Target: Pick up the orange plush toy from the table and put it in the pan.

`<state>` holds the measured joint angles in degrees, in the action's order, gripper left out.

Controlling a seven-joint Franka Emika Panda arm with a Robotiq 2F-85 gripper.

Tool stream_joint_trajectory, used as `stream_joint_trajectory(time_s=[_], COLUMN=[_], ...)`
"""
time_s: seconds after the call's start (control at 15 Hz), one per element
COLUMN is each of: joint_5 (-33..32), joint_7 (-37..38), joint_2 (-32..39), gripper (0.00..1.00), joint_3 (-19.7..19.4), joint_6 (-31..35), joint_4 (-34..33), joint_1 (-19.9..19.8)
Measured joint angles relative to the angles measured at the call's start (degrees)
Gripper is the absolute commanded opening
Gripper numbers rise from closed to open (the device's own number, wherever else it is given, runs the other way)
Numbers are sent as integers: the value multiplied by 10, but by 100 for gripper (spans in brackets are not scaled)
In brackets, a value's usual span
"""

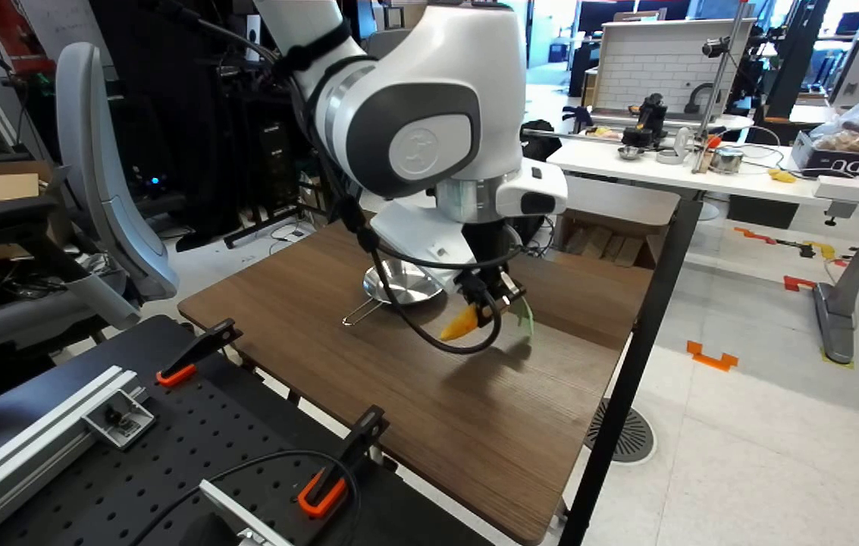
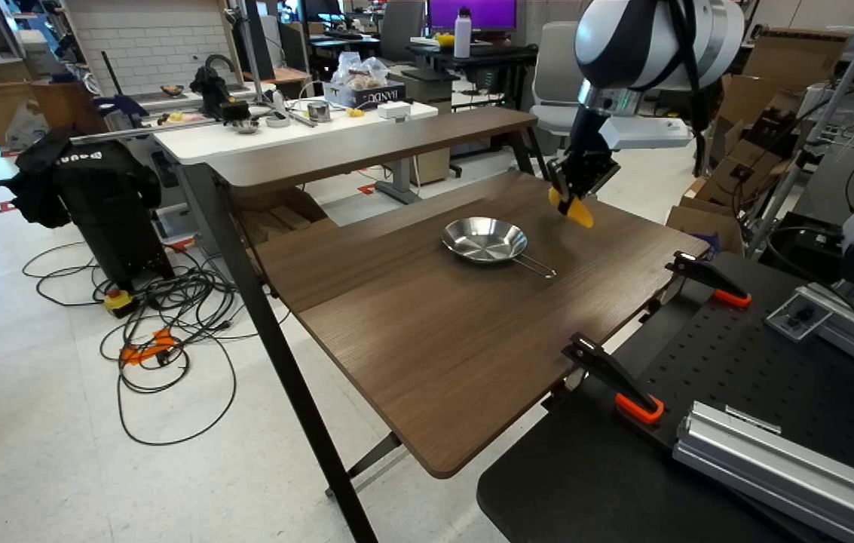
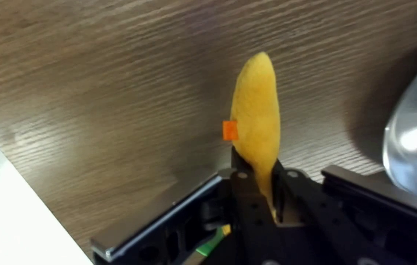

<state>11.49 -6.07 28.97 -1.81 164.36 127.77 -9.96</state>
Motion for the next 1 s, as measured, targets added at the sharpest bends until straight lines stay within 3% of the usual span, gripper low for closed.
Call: stream_joint_trajectory(time_s=[0.8, 0.87, 0.93, 1.0], joint_5=[-33, -34, -35, -35], joint_7=[0, 0, 0, 0], joint_2=[-72, -72, -72, -72], gripper=[3, 37, 38, 45], joint_3=[48, 50, 51, 53], joint_6=[-13, -14, -15, -19], joint_4=[19, 18, 18, 18], joint_1=[67, 71, 75, 79])
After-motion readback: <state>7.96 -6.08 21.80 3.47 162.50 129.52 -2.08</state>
